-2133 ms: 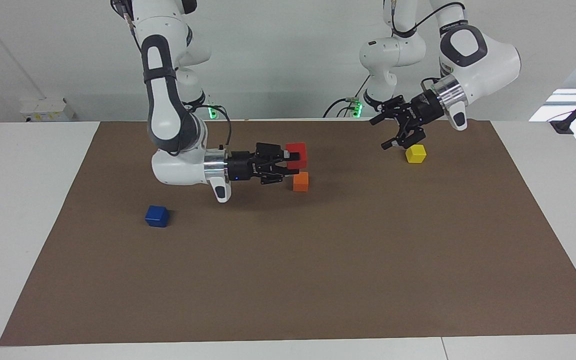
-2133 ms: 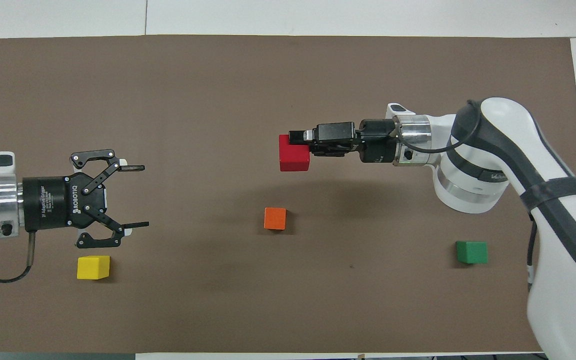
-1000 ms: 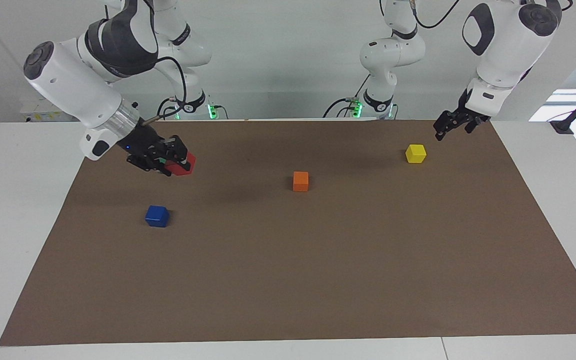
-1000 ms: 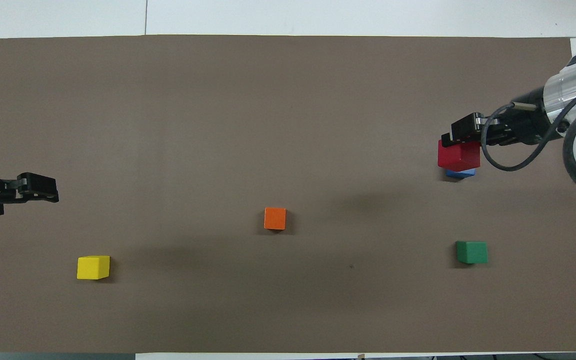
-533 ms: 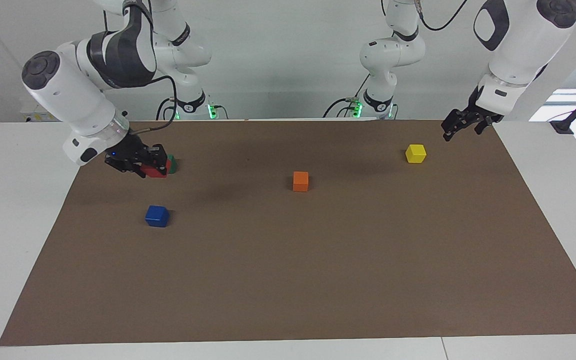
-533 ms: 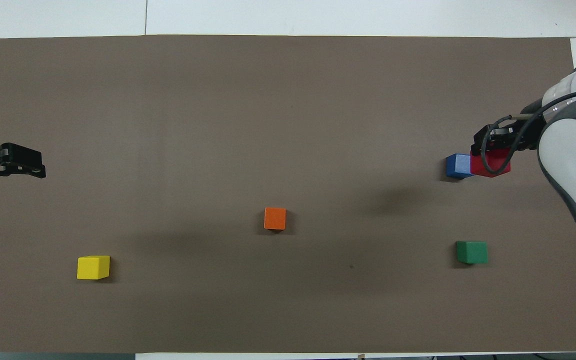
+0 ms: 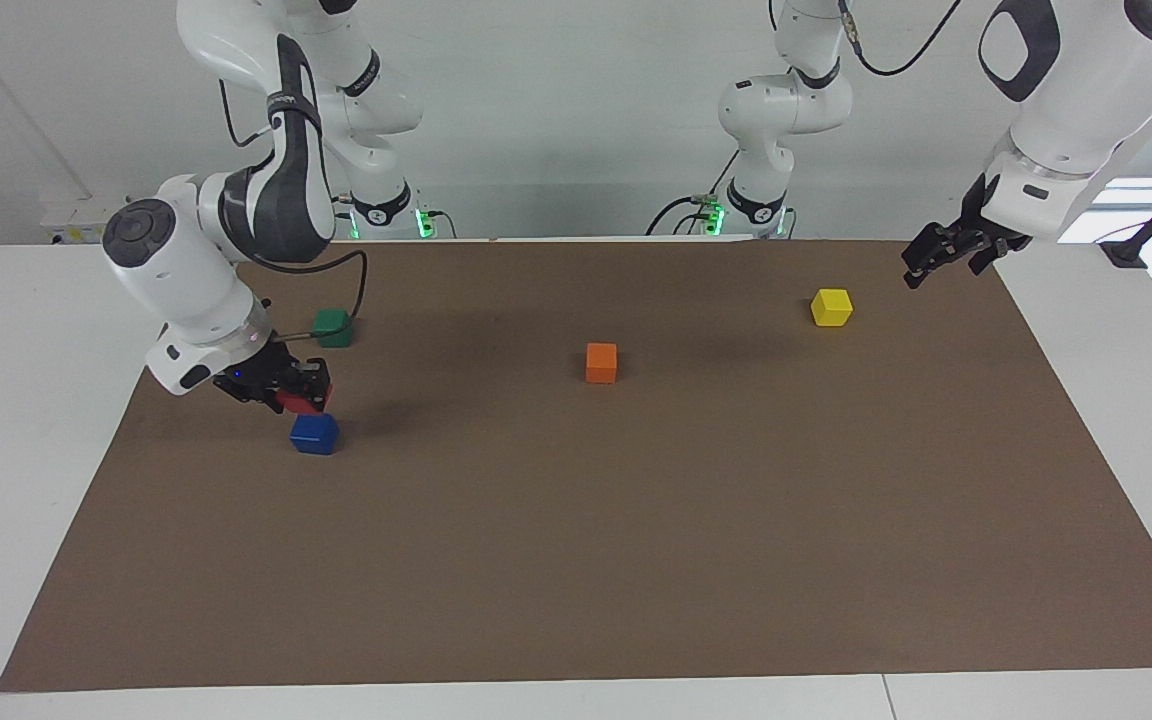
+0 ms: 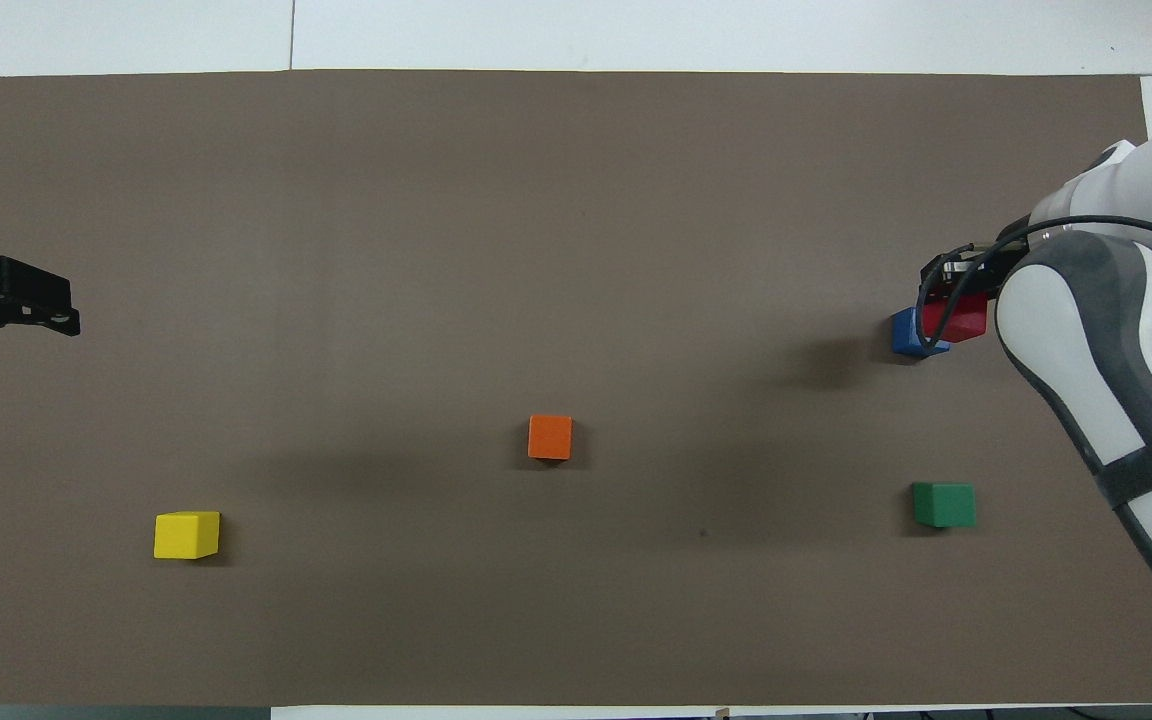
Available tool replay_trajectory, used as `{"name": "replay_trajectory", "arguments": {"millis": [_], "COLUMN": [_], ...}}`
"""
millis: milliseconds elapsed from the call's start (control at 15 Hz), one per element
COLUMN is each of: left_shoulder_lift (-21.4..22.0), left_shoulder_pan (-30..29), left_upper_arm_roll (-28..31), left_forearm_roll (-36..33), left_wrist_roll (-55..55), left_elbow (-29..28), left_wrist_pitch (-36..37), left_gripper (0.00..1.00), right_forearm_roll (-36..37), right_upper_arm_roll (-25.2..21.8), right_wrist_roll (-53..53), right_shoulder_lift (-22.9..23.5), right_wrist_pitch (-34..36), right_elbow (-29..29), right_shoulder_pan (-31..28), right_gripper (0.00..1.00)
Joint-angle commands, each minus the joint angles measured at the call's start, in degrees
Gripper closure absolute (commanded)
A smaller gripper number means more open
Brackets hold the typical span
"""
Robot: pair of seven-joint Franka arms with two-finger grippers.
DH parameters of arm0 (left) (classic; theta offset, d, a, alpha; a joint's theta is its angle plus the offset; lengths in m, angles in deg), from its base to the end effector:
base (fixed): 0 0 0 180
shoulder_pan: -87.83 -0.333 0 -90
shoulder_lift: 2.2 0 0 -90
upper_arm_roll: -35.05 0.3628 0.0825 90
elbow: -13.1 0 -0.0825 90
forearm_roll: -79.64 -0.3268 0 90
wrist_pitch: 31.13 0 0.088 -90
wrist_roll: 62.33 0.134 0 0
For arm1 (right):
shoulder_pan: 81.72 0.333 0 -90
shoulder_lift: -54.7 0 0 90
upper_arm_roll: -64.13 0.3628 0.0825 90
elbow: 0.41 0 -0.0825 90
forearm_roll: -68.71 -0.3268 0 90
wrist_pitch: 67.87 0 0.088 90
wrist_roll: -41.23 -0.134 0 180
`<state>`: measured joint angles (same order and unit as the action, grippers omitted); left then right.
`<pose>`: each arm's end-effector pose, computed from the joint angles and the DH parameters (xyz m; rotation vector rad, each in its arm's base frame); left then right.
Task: Transfer red block to right arm and stack on blue block
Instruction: 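Lower the red block onto the blue block with the right gripper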
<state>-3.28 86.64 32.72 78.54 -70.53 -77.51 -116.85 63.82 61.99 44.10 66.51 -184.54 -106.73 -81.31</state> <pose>0.4920 -0.0069 0.6246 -3.1047 -0.1922 0.1593 0.5668 -0.0089 0.4540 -3.0722 0.0287 0.0345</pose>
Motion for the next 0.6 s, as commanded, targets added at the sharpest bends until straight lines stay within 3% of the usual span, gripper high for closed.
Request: {"name": "replay_trajectory", "arguments": {"millis": [0,133,533], "left_shoulder_lift": [2.4,2.2,2.8], "left_shoulder_pan": [2.8,3.0,3.0], "left_upper_arm_roll": [1.4,1.4,1.3], "left_forearm_roll": [-0.3,-0.2,0.9], "left_wrist_roll": [0.1,0.3,3.4], "left_elbow": [-4.1,-4.4,-4.0], "left_wrist_pitch": [0.4,-4.0,-3.7], "left_gripper": [0.00,0.00,0.00], "right_forearm_roll": [1.2,1.2,1.1], "right_upper_arm_roll": [0.6,0.6,0.6], "right_wrist_roll": [1.6,2.0,2.3], "right_shoulder_lift": [-0.7,0.1,1.3], "right_wrist_pitch": [-5.3,-6.2,-8.2], "right_elbow": [-4.3,-5.2,-6.5], "right_shoulder_pan": [-1.7,-2.5,-3.8], "right_gripper": [1.00,1.00,1.00]}}
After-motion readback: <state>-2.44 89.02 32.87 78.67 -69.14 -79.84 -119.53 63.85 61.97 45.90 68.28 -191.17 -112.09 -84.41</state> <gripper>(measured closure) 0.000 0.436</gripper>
